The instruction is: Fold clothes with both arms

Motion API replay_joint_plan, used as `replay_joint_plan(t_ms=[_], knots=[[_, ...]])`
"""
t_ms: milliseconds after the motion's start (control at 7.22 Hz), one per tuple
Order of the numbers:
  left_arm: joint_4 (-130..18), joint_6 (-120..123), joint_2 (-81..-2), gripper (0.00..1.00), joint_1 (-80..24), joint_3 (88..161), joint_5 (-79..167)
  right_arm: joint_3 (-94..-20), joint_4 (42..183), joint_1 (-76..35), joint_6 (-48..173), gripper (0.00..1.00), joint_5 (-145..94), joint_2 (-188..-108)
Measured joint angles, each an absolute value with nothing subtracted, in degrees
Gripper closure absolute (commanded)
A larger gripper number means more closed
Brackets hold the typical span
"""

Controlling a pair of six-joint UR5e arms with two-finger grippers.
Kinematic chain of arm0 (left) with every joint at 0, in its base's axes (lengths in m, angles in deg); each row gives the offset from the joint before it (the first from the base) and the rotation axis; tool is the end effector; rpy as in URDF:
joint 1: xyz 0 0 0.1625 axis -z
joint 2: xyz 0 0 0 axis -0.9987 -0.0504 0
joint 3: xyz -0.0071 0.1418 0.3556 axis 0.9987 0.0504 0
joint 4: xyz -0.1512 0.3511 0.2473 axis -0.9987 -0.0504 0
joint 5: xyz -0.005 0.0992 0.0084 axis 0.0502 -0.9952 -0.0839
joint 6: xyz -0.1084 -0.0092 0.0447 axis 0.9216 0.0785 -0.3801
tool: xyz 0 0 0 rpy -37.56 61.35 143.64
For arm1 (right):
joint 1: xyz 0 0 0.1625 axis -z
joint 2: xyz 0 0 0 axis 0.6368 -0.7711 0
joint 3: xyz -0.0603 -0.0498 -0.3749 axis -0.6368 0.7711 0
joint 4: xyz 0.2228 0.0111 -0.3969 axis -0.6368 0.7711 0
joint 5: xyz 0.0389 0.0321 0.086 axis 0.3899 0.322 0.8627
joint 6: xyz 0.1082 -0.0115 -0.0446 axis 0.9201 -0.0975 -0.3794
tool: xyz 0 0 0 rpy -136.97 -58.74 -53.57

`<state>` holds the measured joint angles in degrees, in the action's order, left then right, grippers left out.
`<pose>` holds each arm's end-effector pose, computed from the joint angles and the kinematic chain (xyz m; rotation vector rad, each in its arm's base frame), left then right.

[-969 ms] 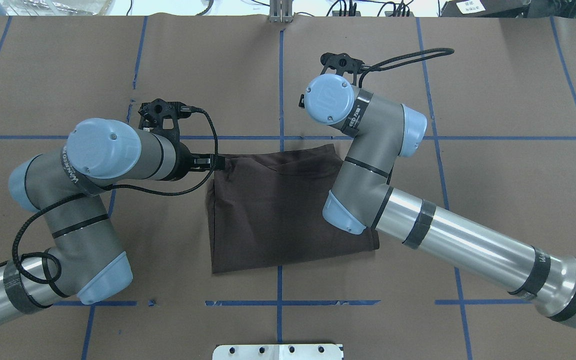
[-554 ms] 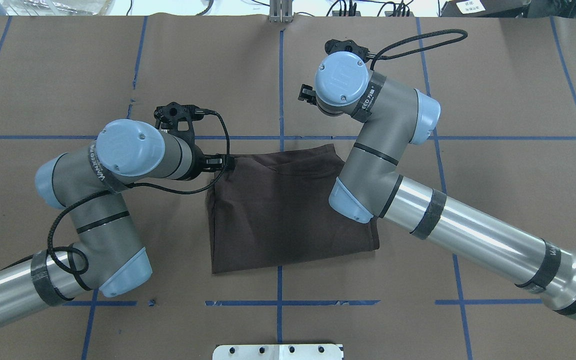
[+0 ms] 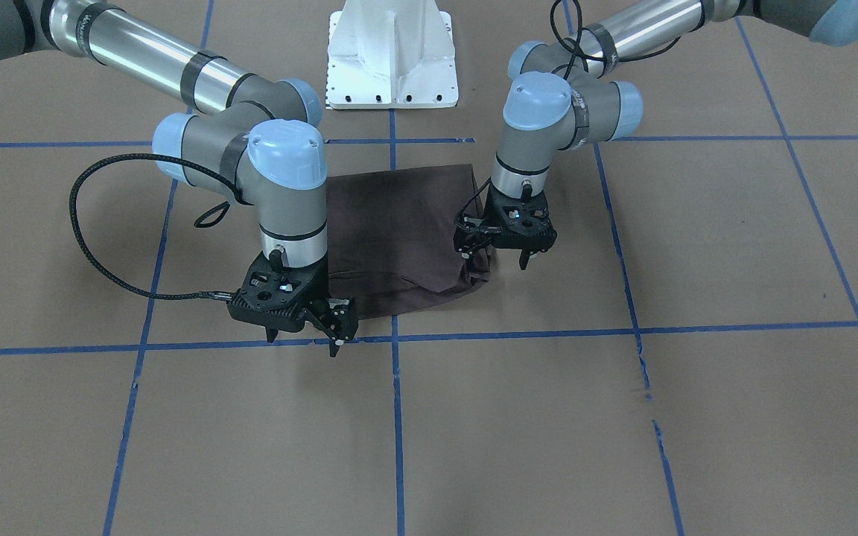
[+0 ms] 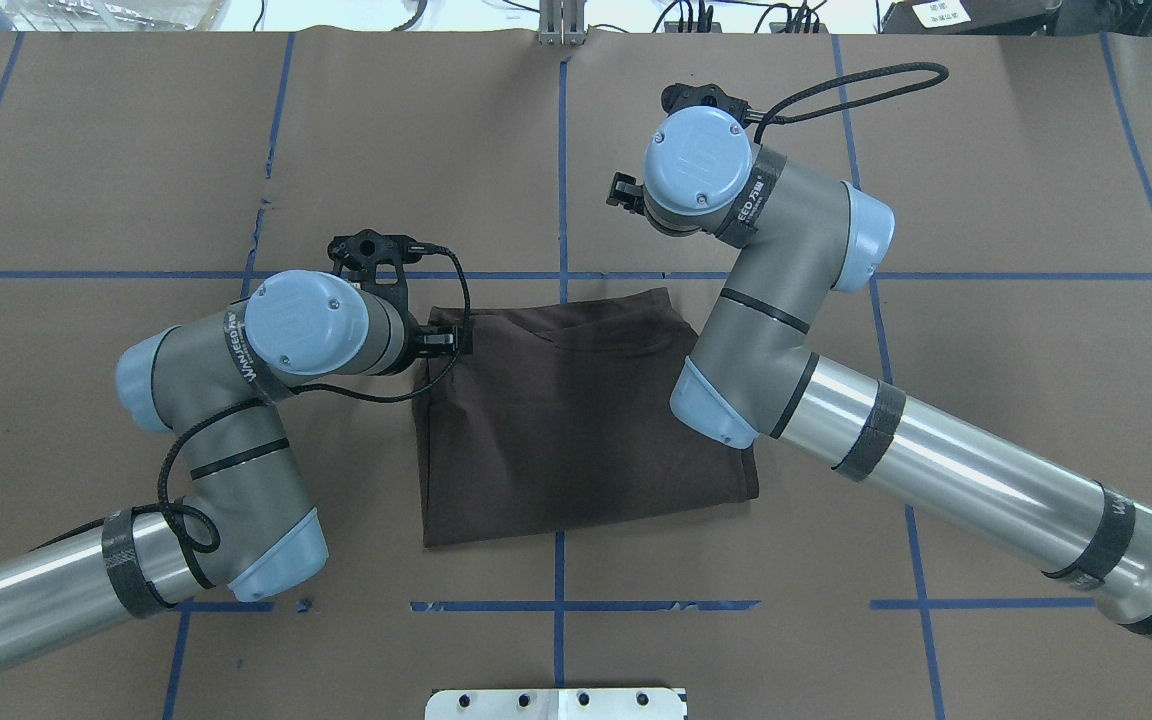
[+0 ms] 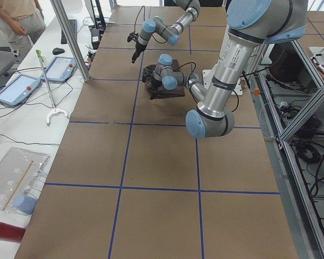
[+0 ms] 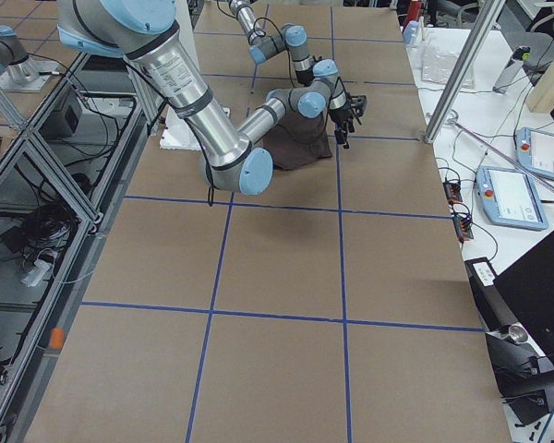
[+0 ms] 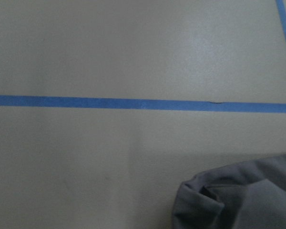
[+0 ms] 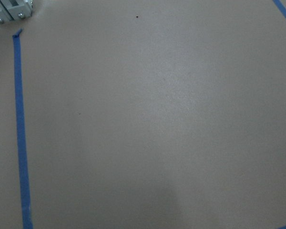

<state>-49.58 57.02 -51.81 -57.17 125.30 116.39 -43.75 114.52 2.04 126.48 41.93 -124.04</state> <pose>0.5579 -0.4657 0.2600 0.3194 0.8431 -0.1343 -0.5394 -0.5808 0.2071 0.3085 -0.7266 0.4542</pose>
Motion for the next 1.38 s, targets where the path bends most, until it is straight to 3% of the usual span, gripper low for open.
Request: replay_joint_plan(t_ms=[969,1384], knots=[[-49.94,45.12,-49.31,0.00,-51.75,124.79,112.78,-45.54,114.68,1.42,124.66,0.00,43.81,-125.57],[-48.92,41.66,-48.46,0.00,-48.36,131.40,118.44,-55.36,119.36,-5.26,111.80,0.00,55.00,-133.00]])
